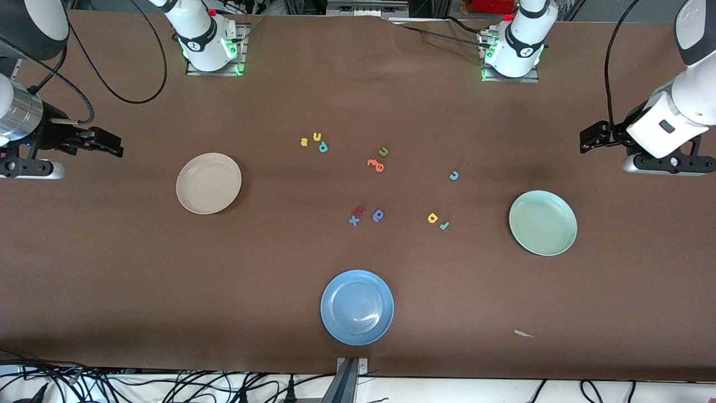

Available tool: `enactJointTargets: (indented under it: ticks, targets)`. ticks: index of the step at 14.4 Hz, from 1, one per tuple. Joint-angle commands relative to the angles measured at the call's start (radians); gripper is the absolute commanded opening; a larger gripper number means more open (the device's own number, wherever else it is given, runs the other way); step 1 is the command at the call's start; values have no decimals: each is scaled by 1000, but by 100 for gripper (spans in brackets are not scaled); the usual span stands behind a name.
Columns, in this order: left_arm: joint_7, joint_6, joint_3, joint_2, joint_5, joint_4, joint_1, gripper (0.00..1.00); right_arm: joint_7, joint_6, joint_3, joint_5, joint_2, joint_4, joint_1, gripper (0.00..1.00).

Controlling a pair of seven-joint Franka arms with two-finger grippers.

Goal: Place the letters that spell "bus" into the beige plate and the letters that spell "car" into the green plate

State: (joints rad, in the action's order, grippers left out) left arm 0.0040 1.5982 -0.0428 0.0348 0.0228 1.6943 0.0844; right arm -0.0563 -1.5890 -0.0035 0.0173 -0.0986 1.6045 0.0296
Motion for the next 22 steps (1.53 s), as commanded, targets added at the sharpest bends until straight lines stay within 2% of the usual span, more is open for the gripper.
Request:
enactJointTargets:
  ticks: [1,14,16,18,20,22]
  targets:
    - [1,-11,1,-4,-26,-5,-2,100,-7,18,3,4,-15,-32,1,100]
    - [-2,-6,1,-4,-26,1,1,100,-1,11,3,4,-15,-32,1,100]
    - [-4,-6,6,-1,-79,5,1,100,1,-3,5,13,-16,-32,4,100]
    - [-7,-4,17,5,-102,10,3,100,0,-47,5,52,-24,-32,27,100]
    - [-71,40,73,4,-116,62,3,100,7,-60,7,90,-44,-32,58,100]
    - [-163,115,144,-7,-115,137,-2,100,15,-52,7,240,-49,-32,151,100]
